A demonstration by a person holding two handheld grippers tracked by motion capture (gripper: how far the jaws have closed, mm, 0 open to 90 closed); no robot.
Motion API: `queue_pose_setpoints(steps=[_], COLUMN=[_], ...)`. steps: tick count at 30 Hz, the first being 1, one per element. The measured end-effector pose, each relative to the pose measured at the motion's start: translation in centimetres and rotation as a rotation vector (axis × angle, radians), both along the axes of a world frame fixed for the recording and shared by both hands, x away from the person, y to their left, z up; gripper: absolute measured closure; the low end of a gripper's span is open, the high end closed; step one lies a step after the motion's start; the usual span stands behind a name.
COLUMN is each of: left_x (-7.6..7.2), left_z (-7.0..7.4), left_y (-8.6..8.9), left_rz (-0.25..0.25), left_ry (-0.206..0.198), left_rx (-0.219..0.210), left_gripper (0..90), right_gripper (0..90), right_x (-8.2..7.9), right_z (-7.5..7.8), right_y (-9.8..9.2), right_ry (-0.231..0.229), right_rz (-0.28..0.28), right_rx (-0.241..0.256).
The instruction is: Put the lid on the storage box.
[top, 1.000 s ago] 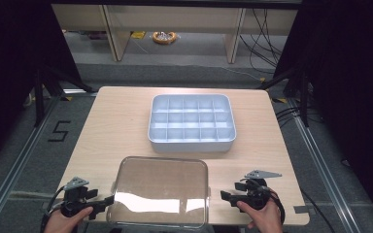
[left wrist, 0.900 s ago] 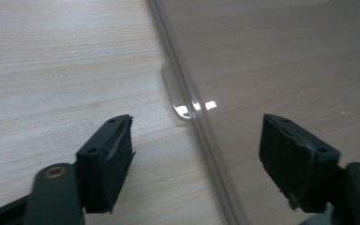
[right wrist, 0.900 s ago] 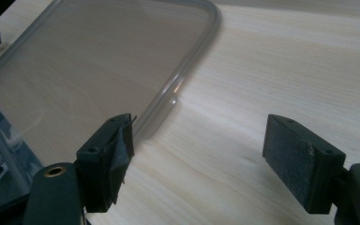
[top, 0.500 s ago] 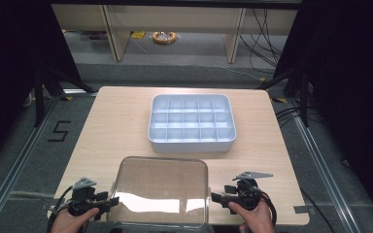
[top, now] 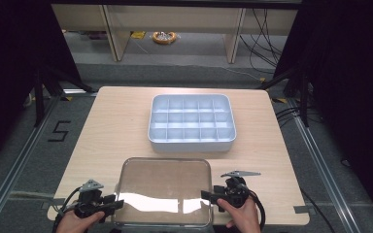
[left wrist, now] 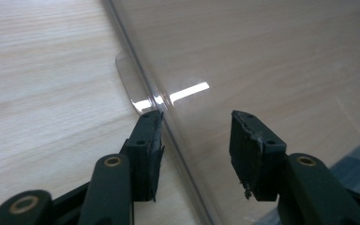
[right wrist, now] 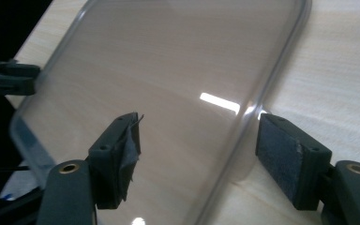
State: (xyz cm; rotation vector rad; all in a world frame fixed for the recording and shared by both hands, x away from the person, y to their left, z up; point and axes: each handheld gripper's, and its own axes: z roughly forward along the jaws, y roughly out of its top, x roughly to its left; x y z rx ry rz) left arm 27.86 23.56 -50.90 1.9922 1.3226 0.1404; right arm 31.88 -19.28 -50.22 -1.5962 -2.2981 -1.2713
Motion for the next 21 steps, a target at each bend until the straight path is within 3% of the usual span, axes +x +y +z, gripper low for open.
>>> queue_pose_setpoints(steps=[4,7,9,10,12,13,15,17,18,19,20,21], left_x=[-0.1,-0.1,-0.1,-0.1,-0.1,-0.2,-0.1,-0.1,-0.1,-0.2,-0.1,-0.1], left_z=[0.0,0.0,0.0,0.0,0.0,0.1,0.0,0.0,0.0,0.0,0.0,0.0], left_y=[-0.4,-0.2,-0.3,-0.3,-0.4,-0.4,-0.4,-0.5,-0.4,-0.5,-0.4,-0.4], left_rz=[-0.012,-0.027,-0.018,-0.025,-0.012,-0.032,-0.025,-0.021,-0.023,-0.019,-0.025,-0.025], left_ry=[-0.002,-0.001,-0.006,-0.005,-0.007,-0.001,-0.007,-0.008,-0.008,-0.014,-0.015,-0.015], left_rx=[0.006,0.014,0.009,0.011,0.02,0.022,0.027,0.021,0.026,0.023,0.029,0.029], left_gripper=[54.6,55.4,55.6,55.6,55.6,55.6,55.7,55.7,55.7,55.6,55.6,55.4], right_gripper=[34.3,33.3,32.7,32.7,32.5,33.9,31.3,30.6,28.7,28.8,30.4,30.4], right_x=[0.2,0.3,0.3,0.3,0.5,0.6,0.6,0.5,0.3,0.4,0.1,0.1], right_z=[-0.1,0.0,0.1,0.1,-0.1,-0.5,-0.7,-0.6,-0.6,-0.9,-0.7,-0.7], right_y=[-0.1,-0.4,-0.7,-0.7,-0.9,-0.9,-0.7,-0.6,-0.7,-0.8,-0.7,-0.7], right_ry=[-0.022,-0.011,-0.041,-0.041,0.002,-0.004,0.019,0.027,0.06,0.044,0.106,0.106], right_rz=[-0.05,-0.09,-0.098,-0.098,-0.114,-0.1,-0.112,-0.12,-0.158,-0.163,-0.209,-0.209], right_rx=[-0.018,-0.019,-0.053,-0.053,-0.043,-0.044,0.009,0.013,0.064,0.079,0.118,0.118])
